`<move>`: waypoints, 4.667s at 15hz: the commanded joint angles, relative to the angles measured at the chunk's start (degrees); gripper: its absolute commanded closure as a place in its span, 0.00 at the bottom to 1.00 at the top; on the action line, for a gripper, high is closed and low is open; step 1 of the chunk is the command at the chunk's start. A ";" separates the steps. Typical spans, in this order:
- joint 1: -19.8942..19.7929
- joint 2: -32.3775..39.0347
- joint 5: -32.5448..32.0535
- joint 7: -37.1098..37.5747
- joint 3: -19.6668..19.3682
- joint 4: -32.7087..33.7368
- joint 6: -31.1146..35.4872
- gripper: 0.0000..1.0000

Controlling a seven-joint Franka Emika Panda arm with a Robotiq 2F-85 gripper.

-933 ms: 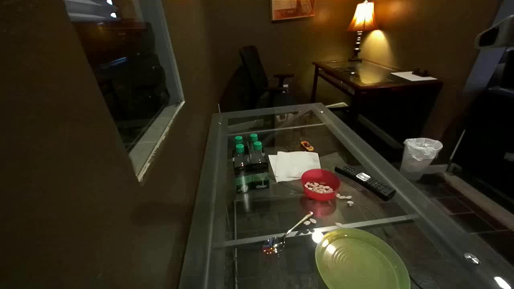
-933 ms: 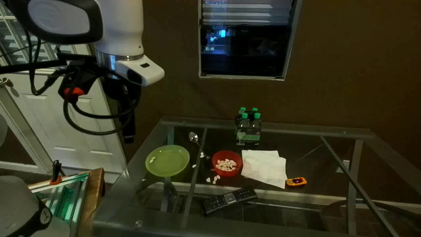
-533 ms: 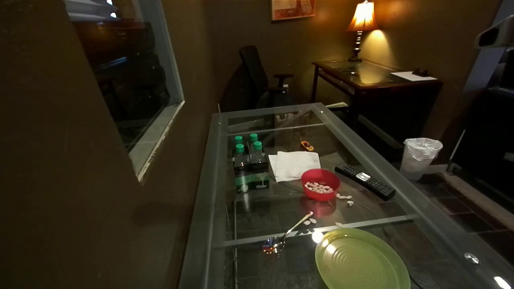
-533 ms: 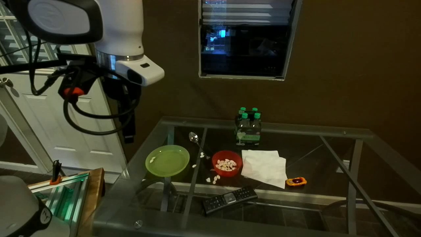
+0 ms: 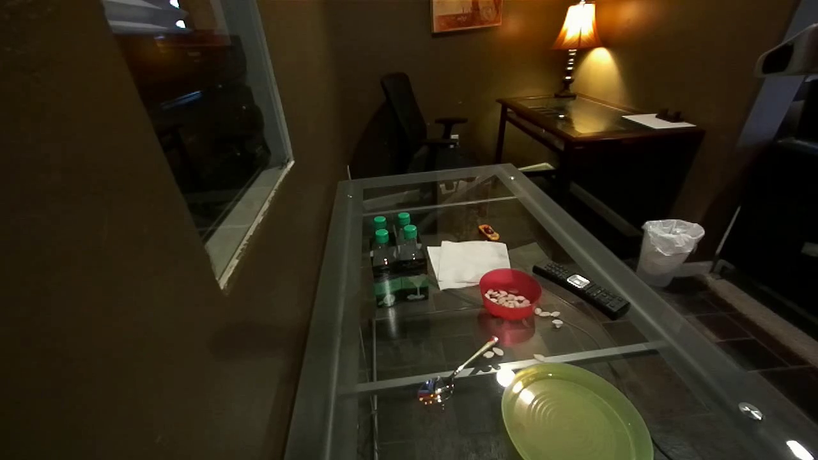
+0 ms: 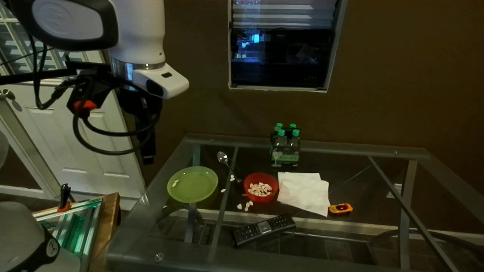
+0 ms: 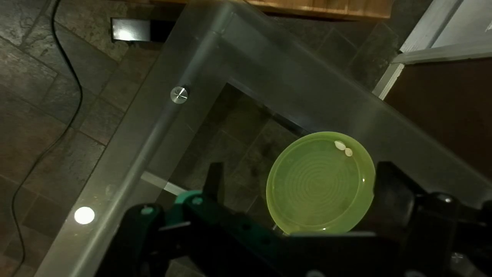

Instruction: Press a button on the remote

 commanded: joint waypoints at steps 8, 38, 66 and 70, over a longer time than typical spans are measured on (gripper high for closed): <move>-0.68 0.38 -0.14 -1.18 0.27 0.10 0.85 0.00; -6.69 38.66 12.92 -19.88 -10.57 7.55 33.08 0.99; -11.68 53.22 12.27 -17.67 -4.48 13.75 40.68 1.00; -11.99 54.32 12.77 -17.59 -3.71 15.10 39.88 1.00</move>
